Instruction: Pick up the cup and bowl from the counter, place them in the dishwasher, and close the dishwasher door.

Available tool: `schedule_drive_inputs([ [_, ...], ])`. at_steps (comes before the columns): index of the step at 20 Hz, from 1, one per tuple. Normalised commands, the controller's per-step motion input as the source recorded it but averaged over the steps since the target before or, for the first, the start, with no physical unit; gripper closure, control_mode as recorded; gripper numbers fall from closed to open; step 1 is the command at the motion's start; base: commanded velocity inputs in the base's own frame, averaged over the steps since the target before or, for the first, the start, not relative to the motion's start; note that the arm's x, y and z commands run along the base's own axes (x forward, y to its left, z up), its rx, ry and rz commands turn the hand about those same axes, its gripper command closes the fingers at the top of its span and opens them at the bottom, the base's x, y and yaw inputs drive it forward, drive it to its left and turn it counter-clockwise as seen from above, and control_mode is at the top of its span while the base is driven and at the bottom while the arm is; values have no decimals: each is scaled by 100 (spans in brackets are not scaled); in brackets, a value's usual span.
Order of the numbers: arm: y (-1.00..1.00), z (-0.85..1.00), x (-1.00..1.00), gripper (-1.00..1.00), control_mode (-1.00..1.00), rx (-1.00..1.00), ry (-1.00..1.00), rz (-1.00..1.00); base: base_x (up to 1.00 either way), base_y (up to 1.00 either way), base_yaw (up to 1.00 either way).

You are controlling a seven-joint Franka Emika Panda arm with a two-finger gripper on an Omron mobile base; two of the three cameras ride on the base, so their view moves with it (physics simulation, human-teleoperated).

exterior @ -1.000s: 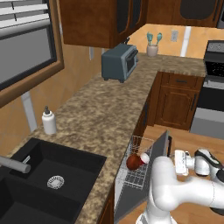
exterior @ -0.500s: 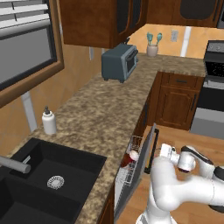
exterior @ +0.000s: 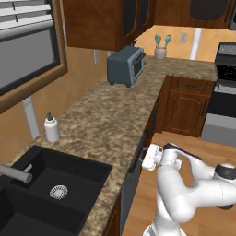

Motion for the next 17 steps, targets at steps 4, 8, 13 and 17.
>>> schedule_drive_inputs([
  [4,99,-100,47,-100,-100,9,-22,0,0,0,0],
  [8,98,-100,34,-100,-100,10,-23,0,0,0,0],
  [13,100,-100,54,-100,-100,12,-22,-1,0,0,0],
  [17,100,-100,87,-100,-100,12,-18,-2,0,0,0],
])
